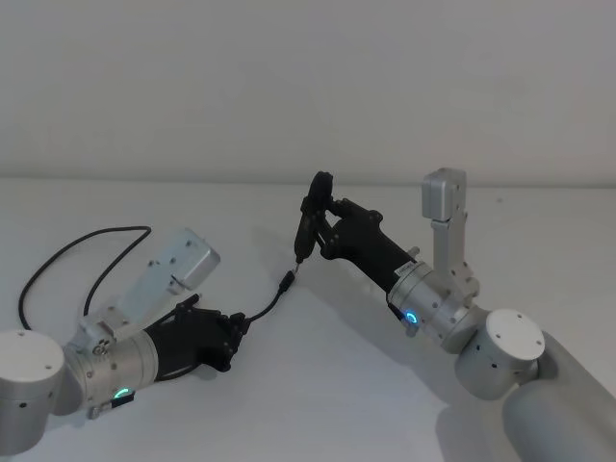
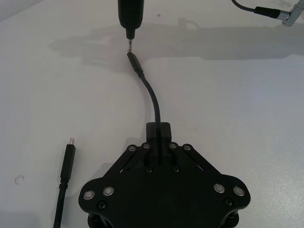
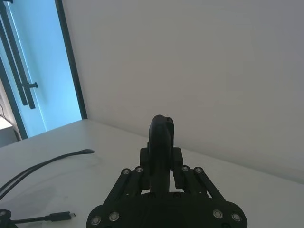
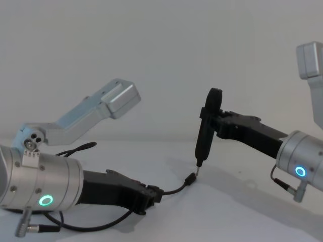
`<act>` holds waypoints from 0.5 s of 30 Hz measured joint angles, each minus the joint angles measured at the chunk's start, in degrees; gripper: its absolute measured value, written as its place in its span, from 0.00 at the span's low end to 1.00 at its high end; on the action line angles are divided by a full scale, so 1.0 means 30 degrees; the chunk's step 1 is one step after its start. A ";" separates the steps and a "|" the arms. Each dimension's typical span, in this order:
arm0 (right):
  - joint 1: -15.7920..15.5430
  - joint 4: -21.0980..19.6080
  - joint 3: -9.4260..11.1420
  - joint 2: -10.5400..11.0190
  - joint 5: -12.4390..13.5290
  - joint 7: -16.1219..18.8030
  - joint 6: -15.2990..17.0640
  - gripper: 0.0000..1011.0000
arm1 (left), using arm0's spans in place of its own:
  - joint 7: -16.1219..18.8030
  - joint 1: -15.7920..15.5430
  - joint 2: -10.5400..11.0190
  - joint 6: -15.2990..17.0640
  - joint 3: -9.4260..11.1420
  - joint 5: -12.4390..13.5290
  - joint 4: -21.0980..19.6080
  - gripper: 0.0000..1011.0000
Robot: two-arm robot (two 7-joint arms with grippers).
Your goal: Pick up the data cable with the one hand.
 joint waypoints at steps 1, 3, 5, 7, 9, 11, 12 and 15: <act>0.0020 0.0046 -0.0003 -0.0018 -0.0003 0.0029 -0.0007 0.27 | 0.0000 -0.0001 0.0000 0.0000 0.0001 0.0001 -0.0001 0.04; 0.0042 0.0102 -0.0005 -0.0034 -0.0009 0.0061 -0.0023 0.27 | 0.0000 0.0000 0.0001 0.0000 -0.0001 0.0000 0.0000 0.04; 0.0095 0.0210 -0.0008 -0.0069 -0.0020 0.0101 -0.0068 0.27 | 0.0001 0.0000 -0.0001 0.0000 0.0000 0.0001 0.0000 0.04; 0.0139 0.0320 -0.0016 -0.0094 -0.0031 0.0150 -0.0101 0.27 | 0.0000 -0.0001 0.0000 0.0000 -0.0001 0.0001 0.0000 0.04; 0.0170 0.0392 -0.0020 -0.0116 -0.0037 0.0194 -0.0125 0.27 | 0.0000 0.0000 0.0000 0.0001 0.0000 0.0001 0.0000 0.04; 0.0197 0.0436 -0.0022 -0.0132 -0.0042 0.0212 -0.0132 0.27 | 0.0000 -0.0001 0.0001 -0.0001 -0.0001 0.0000 0.0000 0.04; 0.0205 0.0454 -0.0022 -0.0139 -0.0045 0.0219 -0.0137 0.27 | 0.0000 0.0000 -0.0001 -0.0001 0.0000 0.0000 -0.0001 0.04; 0.0241 0.0531 -0.0025 -0.0158 -0.0053 0.0243 -0.0147 0.27 | 0.0000 -0.0001 0.0000 0.0000 0.0000 0.0001 -0.0001 0.04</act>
